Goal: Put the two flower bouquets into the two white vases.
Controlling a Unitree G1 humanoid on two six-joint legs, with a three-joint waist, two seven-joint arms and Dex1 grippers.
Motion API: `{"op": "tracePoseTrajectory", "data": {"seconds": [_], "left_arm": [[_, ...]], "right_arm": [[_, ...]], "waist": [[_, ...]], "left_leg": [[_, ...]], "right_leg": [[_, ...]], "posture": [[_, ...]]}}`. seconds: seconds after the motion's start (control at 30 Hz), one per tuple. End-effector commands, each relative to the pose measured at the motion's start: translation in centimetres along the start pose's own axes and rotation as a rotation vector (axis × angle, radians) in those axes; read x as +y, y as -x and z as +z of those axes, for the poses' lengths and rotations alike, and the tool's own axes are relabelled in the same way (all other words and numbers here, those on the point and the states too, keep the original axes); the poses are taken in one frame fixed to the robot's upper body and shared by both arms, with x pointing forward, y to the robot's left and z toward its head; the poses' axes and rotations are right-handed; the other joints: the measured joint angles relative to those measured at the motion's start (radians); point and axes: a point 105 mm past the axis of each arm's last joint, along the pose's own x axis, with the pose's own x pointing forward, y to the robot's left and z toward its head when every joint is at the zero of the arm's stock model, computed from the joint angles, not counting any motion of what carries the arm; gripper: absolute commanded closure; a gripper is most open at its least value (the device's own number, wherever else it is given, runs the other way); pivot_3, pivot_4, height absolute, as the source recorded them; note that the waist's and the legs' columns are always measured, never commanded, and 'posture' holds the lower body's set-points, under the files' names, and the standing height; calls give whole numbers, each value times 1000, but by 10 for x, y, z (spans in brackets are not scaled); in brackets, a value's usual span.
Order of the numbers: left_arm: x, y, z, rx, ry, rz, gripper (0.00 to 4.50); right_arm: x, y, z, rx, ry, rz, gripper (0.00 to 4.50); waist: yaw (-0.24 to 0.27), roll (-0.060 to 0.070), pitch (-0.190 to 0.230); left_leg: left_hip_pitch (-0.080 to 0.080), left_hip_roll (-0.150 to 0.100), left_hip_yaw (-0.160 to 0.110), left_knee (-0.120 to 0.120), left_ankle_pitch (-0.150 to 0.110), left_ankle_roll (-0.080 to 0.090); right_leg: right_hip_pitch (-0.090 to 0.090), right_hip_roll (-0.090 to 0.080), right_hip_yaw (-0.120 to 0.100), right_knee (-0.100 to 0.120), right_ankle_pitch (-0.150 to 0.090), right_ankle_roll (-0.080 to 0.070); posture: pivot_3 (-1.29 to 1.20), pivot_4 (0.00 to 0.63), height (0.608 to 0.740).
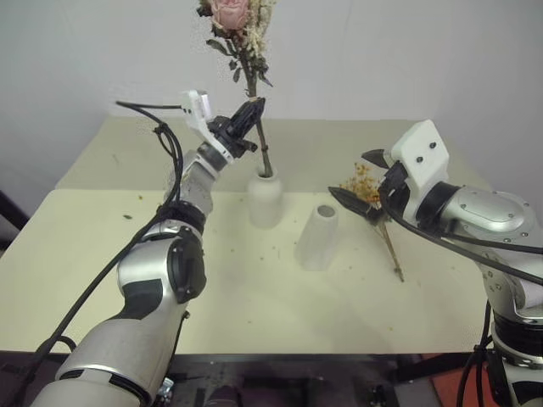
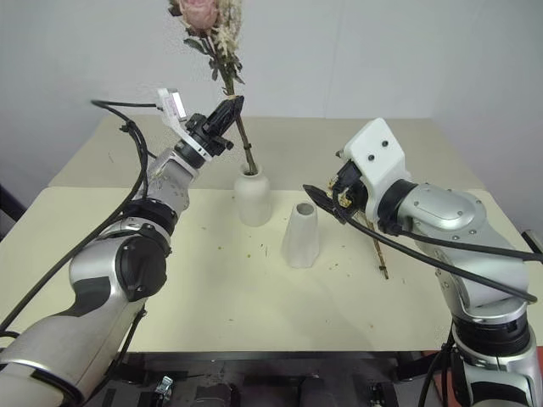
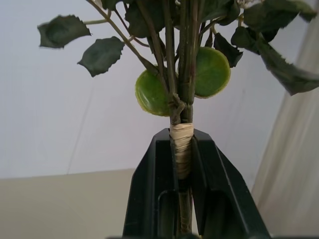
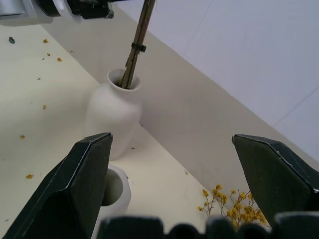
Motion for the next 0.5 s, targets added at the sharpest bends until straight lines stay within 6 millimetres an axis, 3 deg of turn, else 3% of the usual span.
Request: {"op": "tracePoseTrajectory", "data": {"seconds": [0.03, 0.5], "left_arm": [[-2, -4, 13, -44, -1, -10, 4375], [-1, -1, -27, 141, -147, 30, 4375]], "right_arm": [[-6, 6, 12, -46, 24, -43, 0], [-8, 6, 11, -46, 13, -59, 0]], "waist": [[1, 0, 0], [2, 0, 0]], "left_leg": [[0, 0, 0, 0, 0, 0], [0, 0, 0, 0, 0, 0]], "right_leg": [[0, 0, 0, 0, 0, 0], [0, 0, 0, 0, 1, -2]], "posture": [[0, 150, 740], [0, 150, 740]]}}
